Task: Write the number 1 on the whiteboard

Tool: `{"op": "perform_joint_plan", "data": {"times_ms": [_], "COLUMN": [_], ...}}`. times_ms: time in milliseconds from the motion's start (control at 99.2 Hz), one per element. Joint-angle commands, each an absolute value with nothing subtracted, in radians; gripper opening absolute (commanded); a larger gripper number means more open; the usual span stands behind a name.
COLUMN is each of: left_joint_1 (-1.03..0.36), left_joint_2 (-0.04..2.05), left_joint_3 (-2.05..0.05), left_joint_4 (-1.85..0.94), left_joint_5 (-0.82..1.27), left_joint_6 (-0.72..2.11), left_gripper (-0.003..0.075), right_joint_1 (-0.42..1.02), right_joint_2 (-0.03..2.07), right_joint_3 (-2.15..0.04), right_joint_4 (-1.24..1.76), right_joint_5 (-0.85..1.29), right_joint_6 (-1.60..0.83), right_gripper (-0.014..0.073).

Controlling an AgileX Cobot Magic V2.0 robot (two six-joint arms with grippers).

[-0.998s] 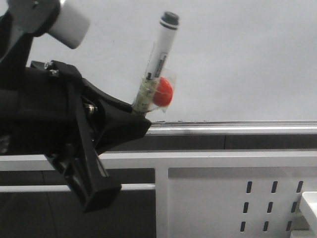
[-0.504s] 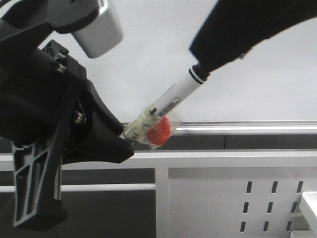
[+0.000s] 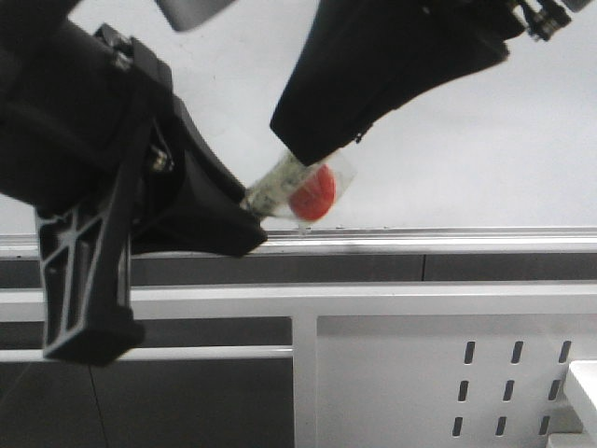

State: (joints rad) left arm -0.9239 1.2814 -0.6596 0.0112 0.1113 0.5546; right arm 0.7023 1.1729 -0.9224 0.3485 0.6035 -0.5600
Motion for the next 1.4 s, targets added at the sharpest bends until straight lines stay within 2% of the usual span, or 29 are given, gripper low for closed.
{"op": "perform_joint_plan", "data": {"times_ms": [0, 212, 282, 474, 615, 957, 1048, 1219, 1290, 1391], "left_joint_1": [-0.928, -0.928, -0.928, -0.928, -0.928, -0.928, -0.928, -0.926, -0.92, -0.9], "left_joint_2": [1.236, 1.231, 1.231, 1.231, 1.231, 1.231, 1.231, 1.201, 1.18, 1.141], "left_joint_3": [-0.693, -0.693, -0.693, -0.693, -0.693, -0.693, -0.693, -0.693, -0.693, -0.686], "left_joint_4": [0.009, 0.007, 0.007, 0.007, 0.007, 0.007, 0.007, -0.071, -0.134, -0.213], "left_joint_5": [0.027, 0.034, 0.025, -0.005, -0.032, -0.014, -0.014, -0.018, -0.018, -0.016], "left_joint_6": [0.552, 0.552, 0.552, 0.552, 0.552, 0.552, 0.552, 0.552, 0.552, 0.552], "left_gripper": [-0.002, -0.002, -0.002, -0.002, -0.002, -0.0014, 0.0061, 0.0346, 0.0389, 0.0389], "right_joint_1": [0.706, 0.706, 0.706, 0.706, 0.706, 0.706, 0.706, 0.706, 0.706, 0.706], "right_joint_2": [1.155, 1.155, 1.155, 1.155, 1.155, 1.155, 1.155, 1.154, 1.154, 1.151], "right_joint_3": [-0.958, -0.958, -0.958, -0.958, -0.958, -0.958, -0.958, -0.961, -0.961, -0.961], "right_joint_4": [0.343, 0.343, 0.343, 0.343, 0.343, 0.343, 0.343, 0.343, 0.343, 0.343], "right_joint_5": [0.533, 0.516, 0.527, 0.548, 0.546, 0.539, 0.541, 0.518, 0.499, 0.475], "right_joint_6": [-0.573, -0.573, -0.573, -0.573, -0.573, -0.573, -0.573, -0.573, -0.573, -0.571], "right_gripper": [0.0433, 0.0432, 0.0405, 0.018, -0.0081, -0.0072, -0.0072, -0.0072, -0.0072, -0.0072]}}
